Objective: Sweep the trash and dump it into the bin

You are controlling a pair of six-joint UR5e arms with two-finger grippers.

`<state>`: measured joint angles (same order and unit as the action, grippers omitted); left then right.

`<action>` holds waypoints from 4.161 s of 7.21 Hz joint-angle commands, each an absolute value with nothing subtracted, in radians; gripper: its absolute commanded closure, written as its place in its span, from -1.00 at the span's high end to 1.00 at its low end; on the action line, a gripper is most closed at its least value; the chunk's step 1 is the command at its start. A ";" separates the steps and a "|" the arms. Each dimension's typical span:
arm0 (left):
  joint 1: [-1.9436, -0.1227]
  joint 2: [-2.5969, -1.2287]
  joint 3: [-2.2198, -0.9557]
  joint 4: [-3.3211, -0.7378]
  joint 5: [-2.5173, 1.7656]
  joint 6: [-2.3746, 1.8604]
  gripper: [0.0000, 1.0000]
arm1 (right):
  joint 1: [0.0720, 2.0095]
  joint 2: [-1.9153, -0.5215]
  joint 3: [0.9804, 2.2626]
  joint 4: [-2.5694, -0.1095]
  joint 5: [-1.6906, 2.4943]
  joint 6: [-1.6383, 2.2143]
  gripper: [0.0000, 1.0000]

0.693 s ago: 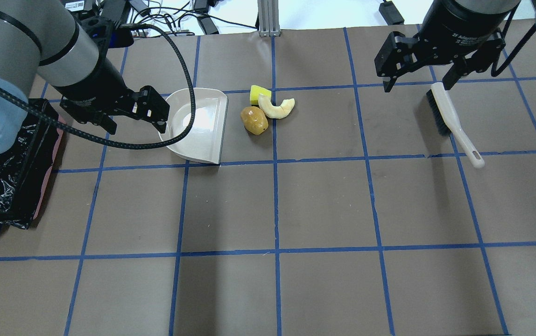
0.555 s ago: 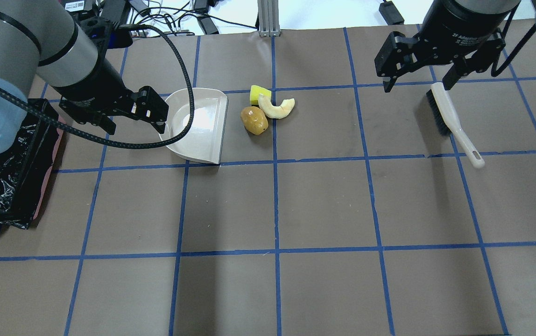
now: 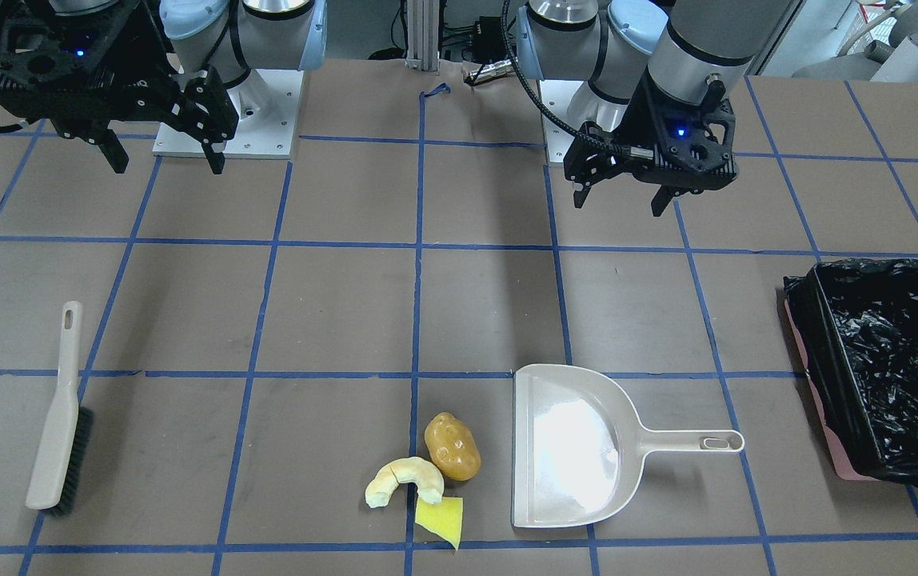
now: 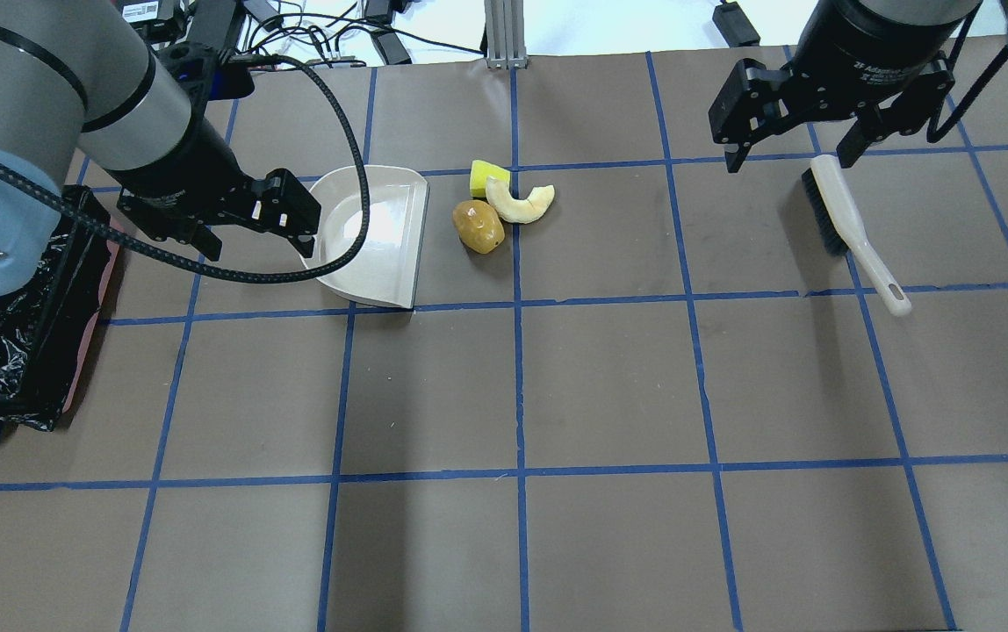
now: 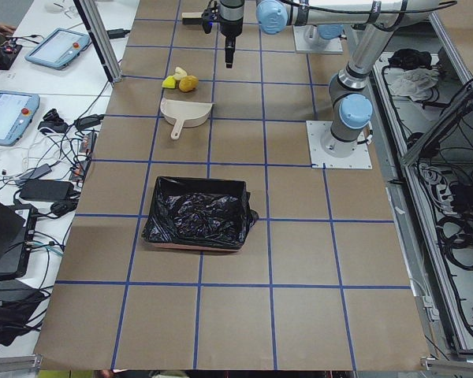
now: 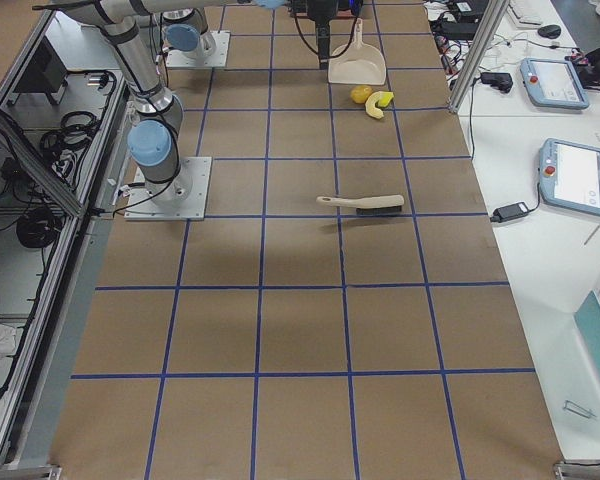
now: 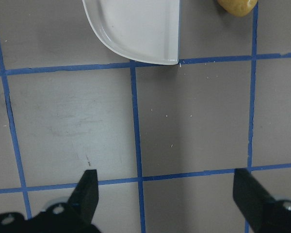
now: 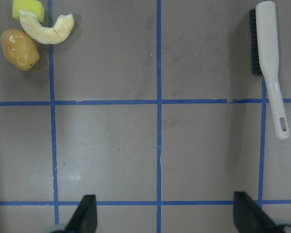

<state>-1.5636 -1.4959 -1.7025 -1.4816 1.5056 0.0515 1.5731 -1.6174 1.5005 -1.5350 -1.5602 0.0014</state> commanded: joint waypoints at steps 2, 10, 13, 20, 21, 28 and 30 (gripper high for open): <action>-1.554 -1.515 -1.689 -1.470 1.552 0.127 1.00 | 1.468 -1.524 1.534 -1.543 -1.563 -0.122 1.00; -1.465 -1.895 -1.499 -1.249 1.565 1.272 0.94 | 1.158 -1.201 1.709 -1.856 -1.687 -0.405 0.98; -1.462 -2.075 -1.432 -1.129 1.546 1.622 0.88 | 1.158 -1.195 1.784 -1.894 -1.713 -0.509 0.85; -1.422 -2.180 -1.393 -1.225 1.559 1.747 0.90 | 1.164 -1.209 1.770 -1.894 -1.715 -0.497 -0.73; -1.425 -2.172 -1.393 -1.253 1.555 1.738 0.89 | 1.172 -1.227 1.755 -1.891 -1.712 -0.485 -0.73; -1.430 -2.169 -1.439 -1.266 1.549 1.720 0.92 | 1.644 -1.252 1.695 -1.787 -1.792 0.088 -0.76; -1.430 -2.177 -1.453 -1.252 1.548 1.718 0.94 | 1.728 -1.183 1.628 -1.781 -1.792 0.219 -0.75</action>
